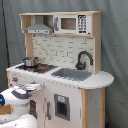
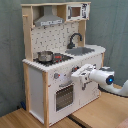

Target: Play with the kitchen

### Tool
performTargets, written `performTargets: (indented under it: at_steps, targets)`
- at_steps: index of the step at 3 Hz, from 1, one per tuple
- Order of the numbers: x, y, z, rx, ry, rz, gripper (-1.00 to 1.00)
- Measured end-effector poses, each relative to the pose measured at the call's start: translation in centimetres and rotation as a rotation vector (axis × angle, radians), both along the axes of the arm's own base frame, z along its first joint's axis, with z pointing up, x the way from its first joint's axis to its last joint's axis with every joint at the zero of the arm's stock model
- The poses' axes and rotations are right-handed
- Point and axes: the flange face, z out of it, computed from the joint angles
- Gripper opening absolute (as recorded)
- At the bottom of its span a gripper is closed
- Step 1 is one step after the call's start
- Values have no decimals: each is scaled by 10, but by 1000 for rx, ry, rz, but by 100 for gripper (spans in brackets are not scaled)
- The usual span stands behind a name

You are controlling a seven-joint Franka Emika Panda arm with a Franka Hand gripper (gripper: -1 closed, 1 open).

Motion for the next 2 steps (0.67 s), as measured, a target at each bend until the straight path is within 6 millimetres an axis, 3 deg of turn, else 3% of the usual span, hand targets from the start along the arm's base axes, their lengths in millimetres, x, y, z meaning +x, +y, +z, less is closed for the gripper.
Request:
performTargets:
  at_steps: [2]
  targets:
    - [0, 0, 9, 298, -9, -10, 100]
